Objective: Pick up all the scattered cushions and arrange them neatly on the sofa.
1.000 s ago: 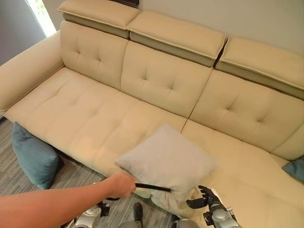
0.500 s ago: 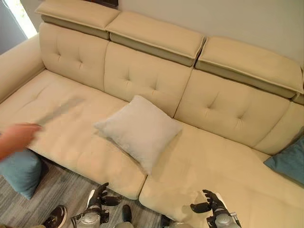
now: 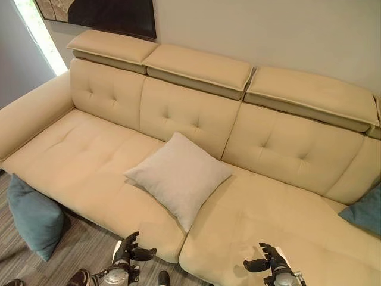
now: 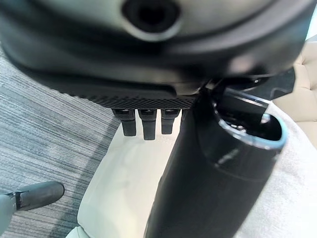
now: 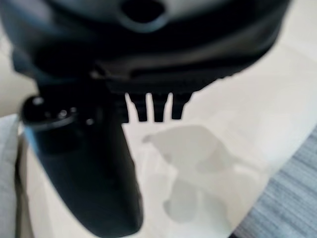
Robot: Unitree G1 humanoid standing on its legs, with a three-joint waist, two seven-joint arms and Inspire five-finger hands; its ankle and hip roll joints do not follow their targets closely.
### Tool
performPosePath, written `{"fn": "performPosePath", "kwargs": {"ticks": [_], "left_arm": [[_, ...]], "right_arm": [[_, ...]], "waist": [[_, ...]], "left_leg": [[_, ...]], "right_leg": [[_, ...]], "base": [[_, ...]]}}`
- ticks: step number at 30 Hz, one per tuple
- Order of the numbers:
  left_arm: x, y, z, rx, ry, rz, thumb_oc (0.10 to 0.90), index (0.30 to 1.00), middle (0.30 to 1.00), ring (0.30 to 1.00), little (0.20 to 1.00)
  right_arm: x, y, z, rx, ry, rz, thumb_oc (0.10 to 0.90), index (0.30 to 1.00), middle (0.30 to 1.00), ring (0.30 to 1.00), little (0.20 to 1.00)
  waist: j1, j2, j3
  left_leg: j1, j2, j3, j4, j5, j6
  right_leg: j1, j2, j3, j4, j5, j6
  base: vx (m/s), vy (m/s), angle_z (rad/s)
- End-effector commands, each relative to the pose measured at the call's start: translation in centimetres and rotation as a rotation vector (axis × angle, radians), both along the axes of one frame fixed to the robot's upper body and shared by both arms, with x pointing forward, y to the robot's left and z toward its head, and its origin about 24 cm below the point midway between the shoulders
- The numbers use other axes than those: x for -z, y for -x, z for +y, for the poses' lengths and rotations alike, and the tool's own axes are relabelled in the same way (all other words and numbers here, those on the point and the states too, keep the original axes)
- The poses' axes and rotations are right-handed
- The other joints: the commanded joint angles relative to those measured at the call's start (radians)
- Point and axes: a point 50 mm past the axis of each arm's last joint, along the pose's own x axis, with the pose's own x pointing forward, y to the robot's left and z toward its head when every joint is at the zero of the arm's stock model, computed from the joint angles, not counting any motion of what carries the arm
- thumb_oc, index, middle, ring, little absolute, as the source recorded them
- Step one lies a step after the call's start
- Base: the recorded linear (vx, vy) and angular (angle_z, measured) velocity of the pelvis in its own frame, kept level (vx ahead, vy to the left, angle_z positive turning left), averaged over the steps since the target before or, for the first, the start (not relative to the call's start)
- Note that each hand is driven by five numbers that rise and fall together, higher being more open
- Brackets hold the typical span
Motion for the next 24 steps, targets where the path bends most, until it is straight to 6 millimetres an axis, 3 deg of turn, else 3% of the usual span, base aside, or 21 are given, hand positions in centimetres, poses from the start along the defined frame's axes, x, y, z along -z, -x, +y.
{"fn": "performPosePath", "kwargs": {"ticks": [1,2,3,4,5,7,9,10,14,15,17,21,22,24], "left_arm": [[-2.7,-3.7,0.6,0.023,-0.019,-0.179,0.800,0.900,0.900,0.900,0.900],[-2.7,-3.7,0.6,0.023,-0.019,-0.179,0.800,0.900,0.900,0.900,0.900],[-2.7,-3.7,0.6,0.014,-0.015,-0.180,0.800,0.900,0.900,0.900,0.900],[-2.7,-3.7,0.6,0.014,-0.015,-0.180,0.800,0.900,0.900,0.900,0.900],[-2.7,-3.7,0.6,0.008,-0.011,-0.178,0.800,0.900,0.900,0.900,0.900],[-2.9,-4.1,0.5,0.005,-0.010,-0.192,0.800,0.900,0.900,0.900,0.900],[-3.1,-4.2,0.4,0.008,-0.007,-0.199,0.800,0.900,0.900,0.900,0.900],[-2.9,-4.3,0.0,0.031,-0.003,-0.187,0.800,0.900,0.900,0.900,0.900],[-3.0,-4.5,-0.1,0.062,-0.021,-0.187,0.800,0.900,0.900,0.900,0.900],[-3.5,-5.0,0.6,0.048,-0.043,-0.210,0.800,0.900,0.900,0.900,0.900],[-3.6,-5.0,1.3,0.025,-0.054,-0.213,0.800,0.900,0.900,0.900,0.900],[-3.4,-4.6,1.6,0.015,-0.059,-0.203,0.800,0.900,0.900,0.900,0.900],[-3.4,-4.6,1.5,0.012,-0.054,-0.205,0.800,0.900,0.900,0.900,0.900],[-3.3,-4.5,2.0,-0.021,-0.058,-0.199,0.800,0.900,0.900,0.900,0.900]], "right_arm": [[-2.3,-3.7,-0.6,0.002,0.028,-0.163,0.800,0.900,0.900,0.900,0.900],[-2.3,-3.7,-0.6,0.002,0.028,-0.163,0.800,0.900,0.900,0.900,0.900],[-2.5,-4.0,-0.6,-0.002,0.030,-0.171,0.800,0.900,0.900,0.900,0.900],[-2.5,-4.0,-0.6,-0.002,0.030,-0.171,0.800,0.900,0.900,0.900,0.900],[-2.5,-4.2,-0.5,-0.005,0.030,-0.177,0.800,0.900,0.900,0.900,0.900],[-2.4,-3.9,-0.7,-0.003,0.037,-0.165,0.800,0.900,0.900,0.900,0.900],[-2.4,-3.7,-0.9,0.001,0.044,-0.159,0.800,0.900,0.900,0.900,0.900],[-2.2,-3.3,-1.1,0.018,0.041,-0.149,0.800,0.900,0.900,0.900,0.900],[-1.7,-2.7,-0.8,0.025,0.033,-0.120,0.800,0.900,0.900,0.900,0.900],[-1.5,-3.1,0.2,-0.015,0.034,-0.108,0.800,0.900,0.900,0.900,0.900],[-1.6,-3.6,0.8,-0.031,0.023,-0.114,0.800,0.900,0.900,0.900,0.900],[-1.7,-3.8,1.1,-0.032,0.012,-0.133,0.800,0.900,0.900,0.900,0.900],[-1.9,-4.1,1.2,-0.029,0.003,-0.147,0.800,0.900,0.900,0.900,0.900],[-2.1,-4.5,1.3,-0.022,-0.003,-0.165,0.800,0.900,0.900,0.900,0.900]], "waist": [[0.001,-0.085,0.031],[0.000,-0.085,0.031],[0.004,-0.088,0.028],[0.004,-0.088,0.028],[0.013,-0.092,0.026],[0.016,-0.087,0.031],[0.014,-0.080,0.030],[0.003,-0.064,0.008],[-0.004,-0.067,-0.006],[0.008,-0.063,0.009],[0.018,-0.054,0.024],[0.016,-0.049,0.031],[0.008,-0.055,0.035],[0.011,-0.067,0.043]], "left_leg": [[-0.114,-0.110,-0.091,0.197,-0.176,0.029],[-0.114,-0.110,-0.091,0.198,-0.177,0.029],[-0.116,-0.065,-0.110,0.160,-0.162,0.030],[-0.116,-0.065,-0.110,0.160,-0.162,0.030],[-0.132,-0.021,-0.174,0.107,-0.123,0.023],[-0.159,0.014,-0.227,0.063,-0.075,0.007],[-0.157,0.024,-0.226,0.040,-0.067,0.003],[-0.121,0.042,-0.195,-0.028,-0.062,-0.003],[-0.099,0.003,-0.169,-0.025,-0.080,0.015],[-0.075,-0.020,-0.116,-0.020,-0.108,0.048],[-0.051,-0.020,-0.081,-0.028,-0.117,0.062],[-0.020,-0.037,-0.062,-0.044,-0.125,0.078],[-0.007,-0.055,-0.063,-0.052,-0.128,0.085],[-0.004,-0.075,-0.051,-0.052,-0.134,0.085]], "right_leg": [[-0.017,-0.018,0.039,0.083,-0.127,0.016],[-0.017,-0.017,0.038,0.083,-0.128,0.016],[-0.023,-0.032,0.047,0.093,-0.128,0.023],[-0.023,-0.032,0.047,0.093,-0.128,0.023],[-0.023,-0.043,0.058,0.104,-0.136,0.030],[-0.013,-0.052,0.066,0.115,-0.154,0.041],[-0.009,-0.062,0.066,0.118,-0.161,0.048],[0.001,-0.082,0.060,0.119,-0.169,0.066],[-0.021,-0.129,0.072,0.170,-0.149,0.089],[-0.095,-0.176,0.072,0.279,-0.098,0.109],[-0.145,-0.198,0.036,0.353,-0.067,0.103],[-0.165,-0.156,0.008,0.378,-0.085,0.089],[-0.184,-0.082,0.023,0.353,-0.106,0.080],[-0.172,-0.036,-0.018,0.263,-0.115,0.051]], "base": [[-0.01,0.104,-0.15],[0.08,0.152,-0.19],[0.06,0.114,-0.12],[0.14,0.246,-0.15],[0.13,0.225,-0.11],[0.16,0.309,-0.17],[0.14,0.280,-0.03],[0.21,0.366,-0.23],[0.16,0.373,-0.08],[0.04,0.393,-0.58],[0.04,0.313,-0.97],[0.08,0.173,-0.38],[0.08,0.082,-0.29],[0.07,0.039,-0.17]]}}
